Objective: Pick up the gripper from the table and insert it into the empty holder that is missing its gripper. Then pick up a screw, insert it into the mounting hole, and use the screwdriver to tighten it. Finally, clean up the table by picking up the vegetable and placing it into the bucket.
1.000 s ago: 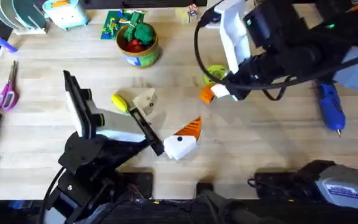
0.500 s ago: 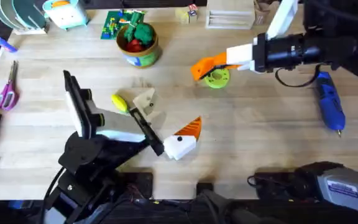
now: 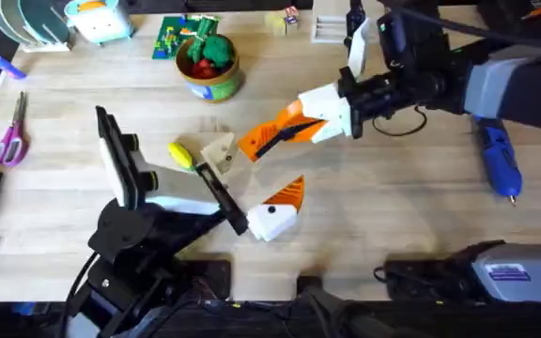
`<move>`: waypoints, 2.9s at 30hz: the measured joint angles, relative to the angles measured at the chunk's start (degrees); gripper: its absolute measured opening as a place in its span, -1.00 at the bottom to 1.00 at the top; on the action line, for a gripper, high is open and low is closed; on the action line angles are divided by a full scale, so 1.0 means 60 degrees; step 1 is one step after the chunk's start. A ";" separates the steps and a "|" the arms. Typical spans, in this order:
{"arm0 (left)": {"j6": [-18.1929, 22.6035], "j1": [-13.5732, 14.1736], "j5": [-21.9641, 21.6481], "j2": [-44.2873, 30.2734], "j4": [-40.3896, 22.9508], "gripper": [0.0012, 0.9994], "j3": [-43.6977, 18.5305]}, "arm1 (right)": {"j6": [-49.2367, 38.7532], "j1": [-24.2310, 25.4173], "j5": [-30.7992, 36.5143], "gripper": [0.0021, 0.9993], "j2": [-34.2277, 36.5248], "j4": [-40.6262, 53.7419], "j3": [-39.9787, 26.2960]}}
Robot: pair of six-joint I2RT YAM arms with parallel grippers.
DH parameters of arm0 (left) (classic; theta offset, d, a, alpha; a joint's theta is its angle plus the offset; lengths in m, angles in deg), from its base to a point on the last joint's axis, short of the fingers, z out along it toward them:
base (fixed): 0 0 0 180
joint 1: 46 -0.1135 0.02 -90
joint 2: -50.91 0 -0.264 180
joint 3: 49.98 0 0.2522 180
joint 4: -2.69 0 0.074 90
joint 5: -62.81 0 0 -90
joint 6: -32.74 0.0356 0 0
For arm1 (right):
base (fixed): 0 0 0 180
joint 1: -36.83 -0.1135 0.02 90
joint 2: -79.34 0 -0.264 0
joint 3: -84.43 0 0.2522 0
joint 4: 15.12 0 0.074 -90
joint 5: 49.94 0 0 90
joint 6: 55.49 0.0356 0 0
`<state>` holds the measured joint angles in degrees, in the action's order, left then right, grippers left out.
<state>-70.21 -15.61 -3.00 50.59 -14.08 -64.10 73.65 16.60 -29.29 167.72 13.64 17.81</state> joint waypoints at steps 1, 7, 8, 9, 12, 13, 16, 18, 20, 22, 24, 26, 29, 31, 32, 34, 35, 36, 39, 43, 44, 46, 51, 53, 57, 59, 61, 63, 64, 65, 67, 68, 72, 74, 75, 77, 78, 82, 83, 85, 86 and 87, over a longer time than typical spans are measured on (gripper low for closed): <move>0.0000 0.0000 0.0000 0.0000 0.0000 0.99 0.0000 | 0.0154 -0.0053 -0.0102 -0.98 0.0091 -0.0008 0.0000; 0.0000 0.0000 0.0000 0.0004 0.0000 0.99 0.0000 | 0.0883 -0.0093 -0.0327 -0.98 0.0290 -0.0544 0.0000; 0.0000 0.0000 -0.0007 0.0000 0.0000 0.99 0.0000 | 0.1009 -0.0093 -0.0349 -0.98 0.0290 -0.0763 0.0000; 0.0000 0.0000 -0.0030 0.0000 0.0000 0.99 0.0000 | 0.1153 -0.0100 -0.0359 -0.98 0.0290 -0.0949 0.0000; -0.0018 0.0000 -0.0115 0.0002 -0.0004 0.99 0.0000 | 0.1514 -0.0177 -0.0372 -0.98 0.0290 -0.1319 0.0000; -0.0033 0.0000 -0.0162 0.0000 -0.0007 0.99 0.0000 | 0.1611 -0.0219 -0.0342 -0.98 0.0290 -0.1337 0.0000; -0.0101 -0.0020 -0.0276 0.0000 -0.0011 0.99 0.0000 | 0.1779 -0.0404 -0.0207 -0.98 0.0290 -0.1377 0.0000; -0.0133 -0.0038 -0.0338 0.0002 -0.0015 0.99 0.0000 | 0.1845 -0.0505 -0.0133 -0.98 0.0290 -0.1377 0.0000; -0.0135 -0.0036 -0.0405 0.0003 -0.0015 0.99 0.0000 | 0.1909 -0.0548 -0.0094 -0.98 0.0290 -0.1385 0.0000; -0.0136 -0.0036 -0.0404 0.0000 -0.0015 0.99 0.0000 | 0.1942 -0.0537 -0.0090 -0.98 0.0290 -0.1386 0.0000; -0.0135 -0.0036 -0.0404 0.0000 -0.0015 0.99 0.0000 | 0.1949 -0.0537 -0.0066 -0.99 0.0290 -0.1385 0.0000; -0.0135 -0.0036 -0.0408 0.0000 -0.0015 0.99 0.0000 | 0.1953 -0.0537 0.0028 -0.99 0.0290 -0.1378 0.0000; -0.0135 -0.0036 -0.0424 0.0000 -0.0015 0.99 0.0000 | 0.1978 -0.0593 0.0269 -0.99 0.0290 -0.1367 0.0000; -0.0137 -0.0033 -0.0401 0.0000 -0.0015 0.99 0.0000 | 0.1989 -0.0690 0.0470 -0.99 0.0309 -0.1457 0.0000; -0.0142 -0.0033 -0.0401 0.0000 -0.0017 0.99 0.0000 | 0.2015 -0.0730 0.0523 -0.99 0.0314 -0.1487 0.0000; -0.0162 -0.0036 -0.0420 0.0000 -0.0020 0.99 0.0000 | 0.2059 -0.0773 0.0587 -0.99 0.0328 -0.1547 0.0000; -0.0166 -0.0036 -0.0430 0.0000 -0.0022 0.99 0.0000 | 0.2106 -0.0780 0.0598 -0.99 0.0351 -0.1618 0.0000; -0.0168 -0.0036 -0.0430 0.0000 -0.0022 0.99 0.0000 | 0.2172 -0.0785 0.0598 -0.99 0.0393 -0.1698 0.0000; -0.0175 -0.0036 -0.0437 0.0000 -0.0029 0.99 0.0000 | 0.2433 -0.0850 0.0635 -0.99 0.0538 -0.1974 0.0000; -0.0268 -0.0036 -0.0481 0.0000 -0.0036 0.99 0.0000 | 0.2869 -0.1128 0.1007 -0.99 0.0567 -0.2123 0.0000; -0.0318 -0.0036 -0.0497 0.0000 -0.0036 0.99 0.0000 | 0.3030 -0.1240 0.1162 -0.99 0.0567 -0.2151 0.0000; -0.0416 -0.0036 -0.0544 -0.0022 -0.0040 0.99 0.0000 | 0.3363 -0.1483 0.1457 -0.99 0.0564 -0.2238 0.0000; -0.0499 -0.0088 -0.0839 -0.0080 -0.0051 0.98 0.0000 | 0.4025 -0.2030 0.2163 -0.99 0.0566 -0.2875 0.0000; -0.0506 -0.0115 -0.0990 -0.0080 -0.0063 0.99 0.0000 | 0.4158 -0.2217 0.2421 -0.99 0.0564 -0.3079 0.0000; -0.0561 -0.0135 -0.1115 -0.0080 -0.0073 0.99 0.0000 | 0.4292 -0.2326 0.2697 -0.99 0.0564 -0.3175 0.0000; -0.0572 -0.0135 -0.1148 -0.0080 -0.0076 0.99 0.0000 | 0.4327 -0.2348 0.2749 -0.99 0.0564 -0.3180 0.0000; -0.0596 -0.0135 -0.1155 -0.0080 -0.0076 0.99 0.0000 | 0.4346 -0.2355 0.2767 -0.99 0.0564 -0.3177 0.0000; -0.0597 -0.0135 -0.1158 -0.0080 -0.0076 0.99 0.0000 | 0.4372 -0.2355 0.2766 -0.98 0.0564 -0.3177 0.0000; -0.0597 -0.0135 -0.1160 -0.0080 -0.0076 0.99 0.0000 | 0.4405 -0.2355 0.2764 -0.94 0.0564 -0.3162 0.0000; -0.0597 -0.0135 -0.1158 -0.0080 -0.0076 0.99 0.0000 | 0.4412 -0.2352 0.2766 -0.86 0.0564 -0.3162 0.0000; -0.0594 -0.0135 -0.1151 -0.0080 -0.0076 0.99 0.0000 | 0.4416 -0.2344 0.2741 -0.78 0.0564 -0.3150 0.0000; -0.0591 -0.0135 -0.1145 -0.0080 -0.0076 0.99 0.0000 | 0.4419 -0.2333 0.2719 -0.77 0.0564 -0.3140 0.0000; -0.0551 -0.0128 -0.1036 -0.0080 -0.0066 0.99 0.0000 | 0.4416 -0.2226 0.2483 -0.68 0.0564 -0.3061 0.0000; -0.0479 -0.0122 -0.0983 -0.0080 -0.0053 0.99 0.0000 | 0.4414 -0.2177 0.2386 -0.56 0.0565 -0.3003 0.0000; -0.0442 -0.0120 -0.0949 -0.0080 -0.0045 0.99 0.0000 | 0.4413 -0.2160 0.2354 -0.48 0.0567 -0.2981 0.0000; -0.0356 -0.0076 -0.0740 -0.0072 -0.0035 0.99 0.0000 | 0.4406 -0.2158 0.2314 -0.30 0.0570 -0.2966 0.0000; -0.0329 -0.0047 -0.0676 -0.0069 -0.0033 0.99 0.0000 | 0.4401 -0.2158 0.2284 -0.24 0.0567 -0.2966 0.0000; -0.0256 -0.0015 -0.0501 -0.0071 -0.0025 0.99 0.0000 | 0.4373 -0.2158 0.2221 -0.10 0.0567 -0.2966 0.0000; -0.0238 -0.0015 -0.0489 -0.0069 -0.0026 0.99 0.0000 | 0.4372 -0.2158 0.2213 -0.08 0.0567 -0.2966 0.0000; -0.0226 -0.0015 -0.0467 -0.0069 -0.0025 0.99 0.0000 | 0.4370 -0.2158 0.2183 -0.02 0.0567 -0.2966 0.0000; -0.0226 -0.0016 -0.0463 -0.0069 -0.0025 0.99 0.0000 | 0.4368 -0.2158 0.2176 0.02 0.0567 -0.2966 0.0000; -0.0222 -0.0015 -0.0463 -0.0069 -0.0025 0.99 0.0000 | 0.4346 -0.2158 0.2158 0.06 0.0567 -0.2966 0.0000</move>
<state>-71.54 -15.69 -5.78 50.18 -14.23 -64.10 99.72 3.65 -16.34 171.13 -4.15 17.81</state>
